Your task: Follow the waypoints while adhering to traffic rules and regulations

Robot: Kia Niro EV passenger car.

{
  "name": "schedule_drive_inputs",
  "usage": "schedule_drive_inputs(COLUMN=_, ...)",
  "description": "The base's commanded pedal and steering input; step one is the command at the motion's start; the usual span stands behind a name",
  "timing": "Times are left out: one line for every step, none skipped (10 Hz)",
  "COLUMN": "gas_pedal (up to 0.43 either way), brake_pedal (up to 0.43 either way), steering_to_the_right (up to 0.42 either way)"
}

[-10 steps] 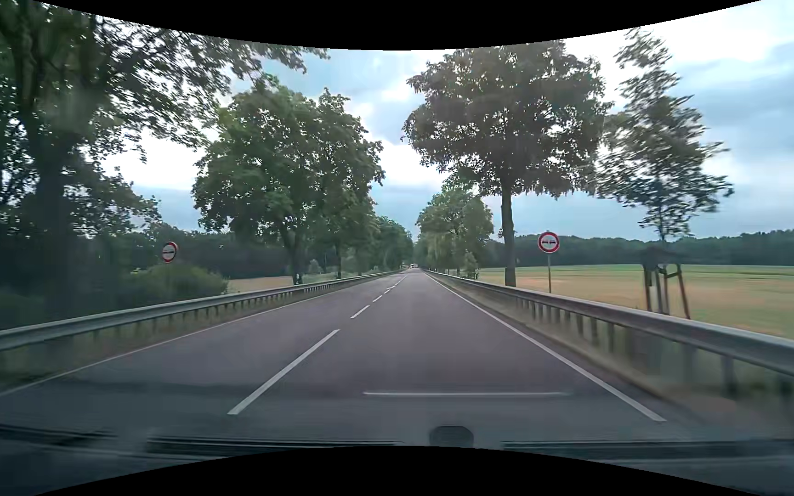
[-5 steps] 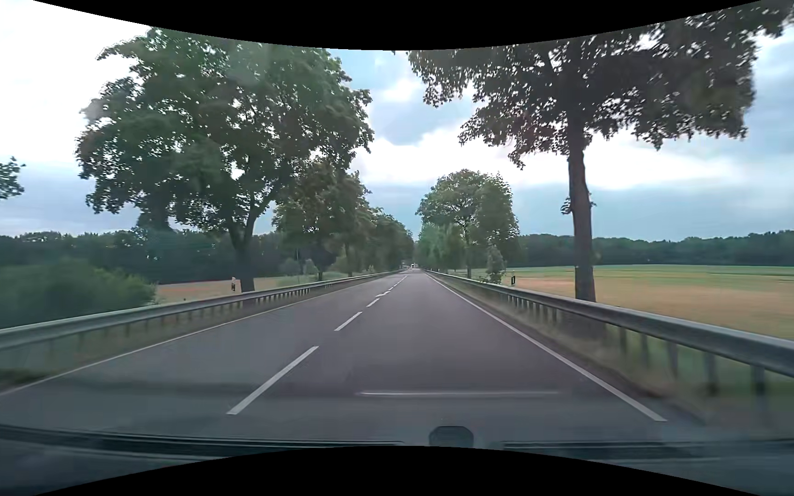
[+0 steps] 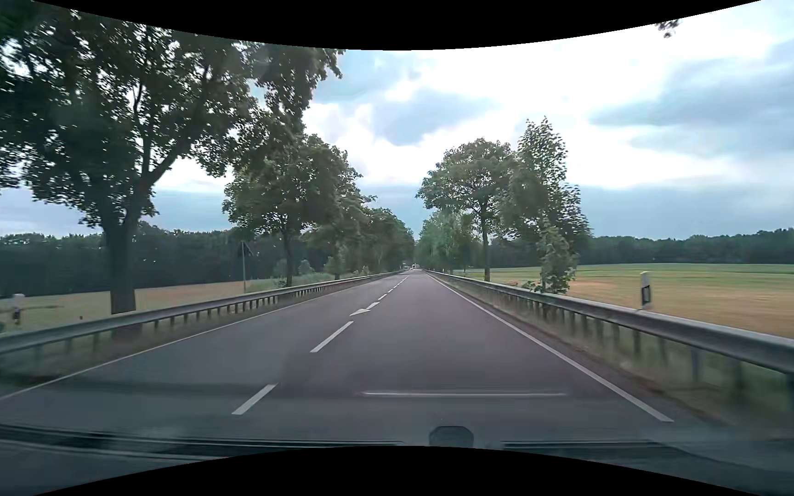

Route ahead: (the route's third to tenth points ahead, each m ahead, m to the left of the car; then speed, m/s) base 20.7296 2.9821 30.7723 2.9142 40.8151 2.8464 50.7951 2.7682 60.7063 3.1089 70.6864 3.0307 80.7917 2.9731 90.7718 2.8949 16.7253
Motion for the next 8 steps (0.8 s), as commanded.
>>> schedule_drive_inputs(gas_pedal=0.157, brake_pedal=0.000, steering_to_the_right=-0.005)
schedule_drive_inputs(gas_pedal=0.157, brake_pedal=0.000, steering_to_the_right=-0.005)
schedule_drive_inputs(gas_pedal=0.157, brake_pedal=0.000, steering_to_the_right=-0.005)
schedule_drive_inputs(gas_pedal=0.157, brake_pedal=0.000, steering_to_the_right=-0.004)
schedule_drive_inputs(gas_pedal=0.157, brake_pedal=0.000, steering_to_the_right=-0.004)
schedule_drive_inputs(gas_pedal=0.157, brake_pedal=0.000, steering_to_the_right=-0.004)
schedule_drive_inputs(gas_pedal=0.157, brake_pedal=0.000, steering_to_the_right=-0.003)
schedule_drive_inputs(gas_pedal=0.157, brake_pedal=0.000, steering_to_the_right=-0.003)
